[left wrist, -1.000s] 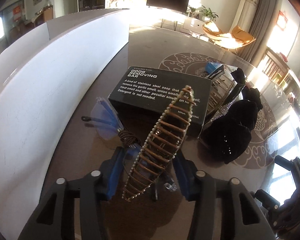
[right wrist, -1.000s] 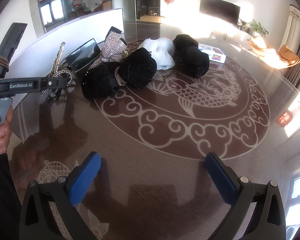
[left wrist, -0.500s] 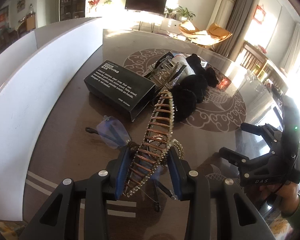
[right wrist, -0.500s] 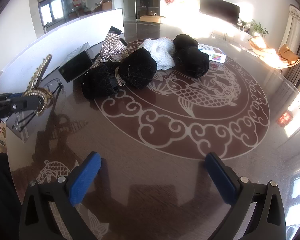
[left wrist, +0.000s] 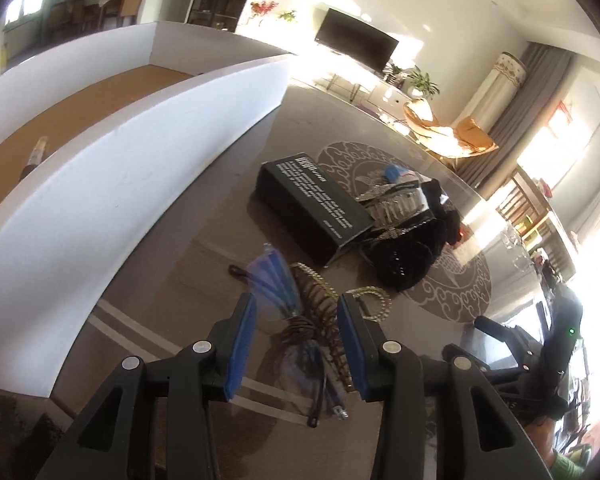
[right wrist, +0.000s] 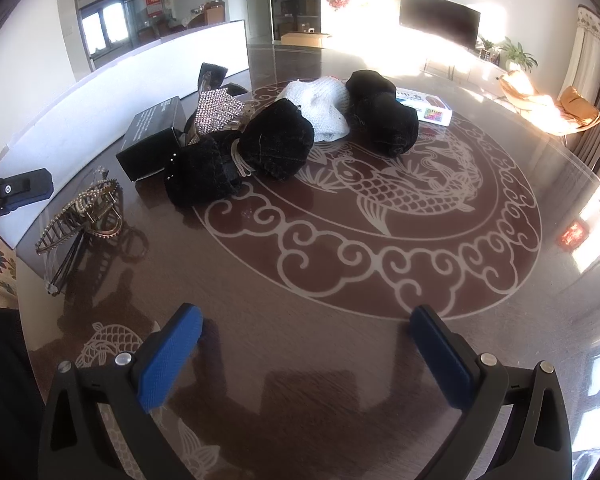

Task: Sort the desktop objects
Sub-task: 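Move the left tool toward the blue-tinted glasses while the right tool approaches the gold rhinestone clip, then grasp the gold rhinestone clip with the right tool while the left tool grasps the glasses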

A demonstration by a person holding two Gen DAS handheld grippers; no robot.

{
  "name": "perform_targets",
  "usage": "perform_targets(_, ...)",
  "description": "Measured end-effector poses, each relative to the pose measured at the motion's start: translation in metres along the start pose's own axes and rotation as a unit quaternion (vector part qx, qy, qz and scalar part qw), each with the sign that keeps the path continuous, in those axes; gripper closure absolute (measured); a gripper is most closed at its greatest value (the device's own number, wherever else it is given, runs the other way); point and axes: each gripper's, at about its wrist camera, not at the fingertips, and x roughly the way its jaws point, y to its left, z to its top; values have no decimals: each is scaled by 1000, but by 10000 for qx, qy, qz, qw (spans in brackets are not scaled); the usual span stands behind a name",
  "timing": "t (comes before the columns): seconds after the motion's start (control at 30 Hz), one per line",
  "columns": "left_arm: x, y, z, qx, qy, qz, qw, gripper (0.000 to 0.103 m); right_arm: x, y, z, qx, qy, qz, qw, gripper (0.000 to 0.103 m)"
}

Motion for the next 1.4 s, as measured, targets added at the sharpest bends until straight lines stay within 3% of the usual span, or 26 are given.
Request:
perform_targets(0.13, -8, 26, -1, -728, -281, 152, 9968, 61, -9, 19, 9, 521, -155, 1300, 9900, 0)
perform_targets(0.23, -10, 37, -3, -995, -380, 204, 9941, 61, -4, 52, 29, 562, -144, 1835, 9813, 0)
perform_targets(0.37, -10, 35, -5, -957, -428, 398, 9937, 61, 10, 97, 56, 446, -49, 2310, 9719, 0)
perform_targets(0.47, -10, 31, -7, -796, -406, 527, 9946, 61, 31, 114, 66, 209, 199, 2039, 9786, 0)
perform_targets(0.5, -10, 32, -7, -770, -384, 548, 9948, 61, 36, 113, 66, 204, 309, 1918, 9807, 5)
perform_targets(0.6, -7, 35, -9, -797, -289, 496, 9952, 61, 27, 95, 59, 277, 109, 1735, 9844, 12)
perform_targets(0.77, 4, 26, -8, -755, -73, 348, 9965, 61, 13, 54, 37, 353, 81, 1158, 9926, 13)
perform_targets(0.93, 7, 9, -10, -353, -11, 545, 9979, 61, 2, 51, 28, 66, 112, 1528, 9882, 10)
perform_targets(1.2, 0, 27, -12, -760, -126, 527, 9956, 60, 19, 117, 47, -1001, 0, 1790, 9788, 12)
perform_targets(1.4, 7, 23, -13, -634, 93, 561, 9964, 60, 39, 140, 61, -1496, 66, 1443, 9781, 51)
